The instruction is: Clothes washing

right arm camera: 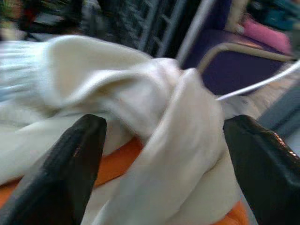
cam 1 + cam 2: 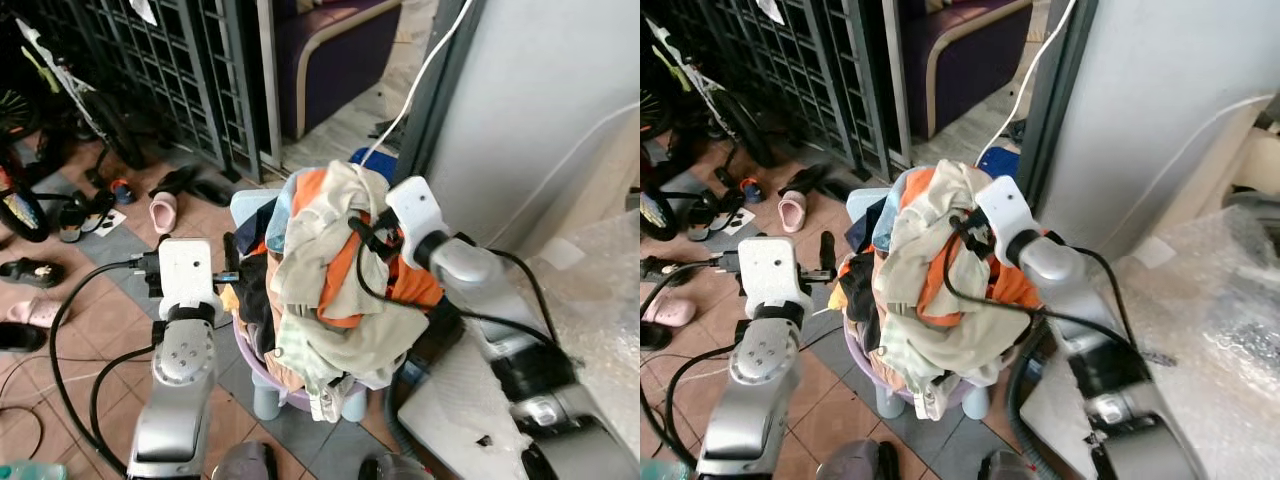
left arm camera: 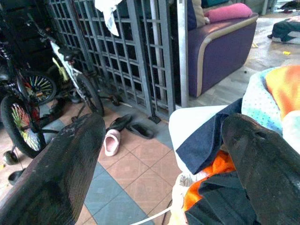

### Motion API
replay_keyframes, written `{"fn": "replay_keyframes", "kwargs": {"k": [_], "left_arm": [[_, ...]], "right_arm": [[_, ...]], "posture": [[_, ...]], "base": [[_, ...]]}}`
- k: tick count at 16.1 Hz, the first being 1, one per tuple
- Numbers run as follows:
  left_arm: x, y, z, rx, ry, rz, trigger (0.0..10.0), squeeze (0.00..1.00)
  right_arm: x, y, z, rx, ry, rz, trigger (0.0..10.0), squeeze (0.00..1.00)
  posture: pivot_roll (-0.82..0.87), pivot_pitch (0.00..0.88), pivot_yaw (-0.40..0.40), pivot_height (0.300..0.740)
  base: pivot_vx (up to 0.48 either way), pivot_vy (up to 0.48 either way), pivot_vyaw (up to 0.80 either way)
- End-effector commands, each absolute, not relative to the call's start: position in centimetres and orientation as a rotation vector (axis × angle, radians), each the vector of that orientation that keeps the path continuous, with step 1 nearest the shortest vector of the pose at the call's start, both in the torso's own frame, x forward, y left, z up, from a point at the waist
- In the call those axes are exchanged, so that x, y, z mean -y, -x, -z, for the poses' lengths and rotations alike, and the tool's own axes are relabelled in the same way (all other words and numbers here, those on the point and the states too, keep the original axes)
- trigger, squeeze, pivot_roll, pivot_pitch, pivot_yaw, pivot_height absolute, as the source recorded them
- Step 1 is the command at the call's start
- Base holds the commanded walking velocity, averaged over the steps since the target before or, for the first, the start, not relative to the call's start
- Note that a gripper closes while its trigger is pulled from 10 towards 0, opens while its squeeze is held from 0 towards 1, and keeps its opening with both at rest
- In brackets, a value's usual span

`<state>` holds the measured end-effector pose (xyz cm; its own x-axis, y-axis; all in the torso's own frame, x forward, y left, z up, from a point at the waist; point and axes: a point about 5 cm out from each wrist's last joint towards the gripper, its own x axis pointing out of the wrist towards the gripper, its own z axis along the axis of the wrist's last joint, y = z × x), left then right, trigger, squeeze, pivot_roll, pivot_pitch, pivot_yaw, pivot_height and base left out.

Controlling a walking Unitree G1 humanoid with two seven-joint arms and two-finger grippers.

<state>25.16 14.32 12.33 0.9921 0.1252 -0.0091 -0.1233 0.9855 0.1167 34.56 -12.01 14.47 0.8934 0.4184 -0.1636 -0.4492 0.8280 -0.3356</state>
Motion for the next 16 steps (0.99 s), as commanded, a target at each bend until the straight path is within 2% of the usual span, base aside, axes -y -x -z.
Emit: {"fn": "replay_keyframes", "kwargs": {"k": [1, 2, 3, 4, 9, 16], "left_arm": [[-14.4, -25.0, -12.6, -0.011, -0.126, -0.127, 10.0, 0.0], [-14.4, -25.0, -12.6, -0.012, -0.126, -0.128, 10.0, 0.0], [-14.4, -25.0, -12.6, -0.012, -0.126, -0.129, 10.0, 0.0], [-14.4, -24.9, -12.6, -0.012, -0.126, -0.131, 10.0, 0.0], [-14.5, -24.9, -12.6, -0.013, -0.127, -0.136, 10.0, 0.0], [-14.2, -25.2, -12.7, -0.005, -0.124, -0.135, 10.0, 0.0]], "right_arm": [[12.1, -35.3, -14.8, -0.07, 0.391, -0.41, 10.0, 1.0], [12.0, -35.6, -14.6, -0.086, 0.381, -0.388, 10.0, 0.98], [11.9, -36.0, -14.1, -0.122, 0.349, -0.355, 0.0, 0.59], [11.8, -36.3, -13.7, -0.138, 0.331, -0.337, 0.0, 0.0], [11.0, -36.6, -12.4, -0.191, 0.208, -0.319, 0.0, 0.0], [10.8, -37.1, -13.5, -0.091, 0.119, -0.317, 0.0, 0.0]], "posture": [[0.03, 0.082, 0.03, 0.74], [0.03, 0.082, 0.03, 0.74], [0.04, 0.079, 0.02, 0.74], [0.04, 0.076, 0.017, 0.74], [0.04, 0.066, 0.015, 0.74], [0.03, 0.056, 0.01, 0.74]], "base": [[0.0, 0.0, 0.0], [0.0, 0.0, 0.0], [0.0, 0.0, 0.0], [0.0, 0.0, 0.0], [0.0, 0.0, 0.0], [0.0, 0.0, 0.0]]}}
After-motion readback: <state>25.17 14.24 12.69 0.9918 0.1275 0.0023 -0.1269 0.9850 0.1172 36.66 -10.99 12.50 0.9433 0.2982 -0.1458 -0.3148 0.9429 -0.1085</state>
